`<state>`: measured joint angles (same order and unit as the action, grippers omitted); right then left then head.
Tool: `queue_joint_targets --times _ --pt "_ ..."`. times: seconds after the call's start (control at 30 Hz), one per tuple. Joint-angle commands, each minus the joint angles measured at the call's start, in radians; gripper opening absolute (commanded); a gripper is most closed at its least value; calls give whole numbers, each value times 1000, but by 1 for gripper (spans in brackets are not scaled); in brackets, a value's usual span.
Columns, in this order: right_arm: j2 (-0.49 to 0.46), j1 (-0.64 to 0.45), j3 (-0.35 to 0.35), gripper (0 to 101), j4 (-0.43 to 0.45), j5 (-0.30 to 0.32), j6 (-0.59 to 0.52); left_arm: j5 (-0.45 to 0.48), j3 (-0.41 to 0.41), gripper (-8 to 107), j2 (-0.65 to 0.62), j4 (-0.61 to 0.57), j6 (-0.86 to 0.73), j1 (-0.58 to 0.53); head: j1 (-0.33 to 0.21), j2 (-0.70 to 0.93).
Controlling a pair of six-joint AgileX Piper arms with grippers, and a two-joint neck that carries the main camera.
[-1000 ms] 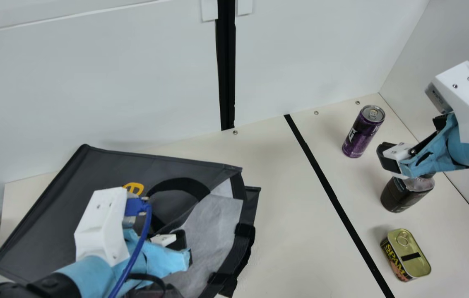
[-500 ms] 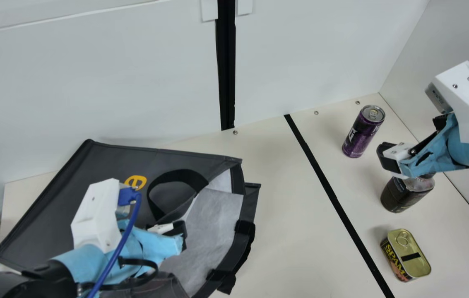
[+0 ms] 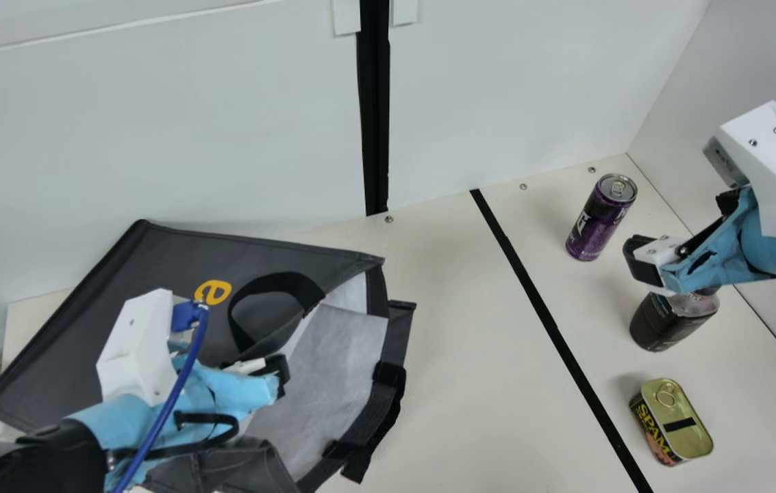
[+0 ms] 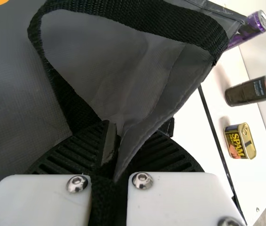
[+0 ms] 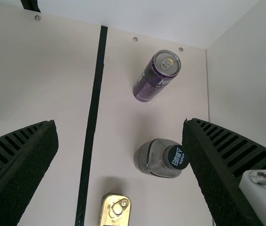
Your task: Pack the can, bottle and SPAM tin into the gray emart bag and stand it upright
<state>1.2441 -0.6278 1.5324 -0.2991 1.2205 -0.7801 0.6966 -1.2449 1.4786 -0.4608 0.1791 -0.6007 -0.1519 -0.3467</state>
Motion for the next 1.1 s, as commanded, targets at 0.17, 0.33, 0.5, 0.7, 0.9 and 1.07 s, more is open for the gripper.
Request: queue_joint_targets --times 0.17,0.33,0.5,0.7,0.9,1.07 --pt "0 0 0 95 0 0 0 -7 5 -8 3 -18 -22 26 -23 -2" --pt "0 0 0 95 0 0 0 -9 6 -8 2 -13 -25 32 -23 -2" --pt "0 0 0 95 0 0 0 -9 6 -8 2 -13 -25 32 -23 -2" --pt "0 0 0 95 0 0 0 -9 6 -8 2 -13 -25 32 -23 -2" --pt "0 0 0 95 0 0 0 -9 6 -8 2 -13 -25 32 -23 -2" --pt "0 0 0 95 0 0 0 -9 6 -8 2 -13 -25 32 -23 -2"
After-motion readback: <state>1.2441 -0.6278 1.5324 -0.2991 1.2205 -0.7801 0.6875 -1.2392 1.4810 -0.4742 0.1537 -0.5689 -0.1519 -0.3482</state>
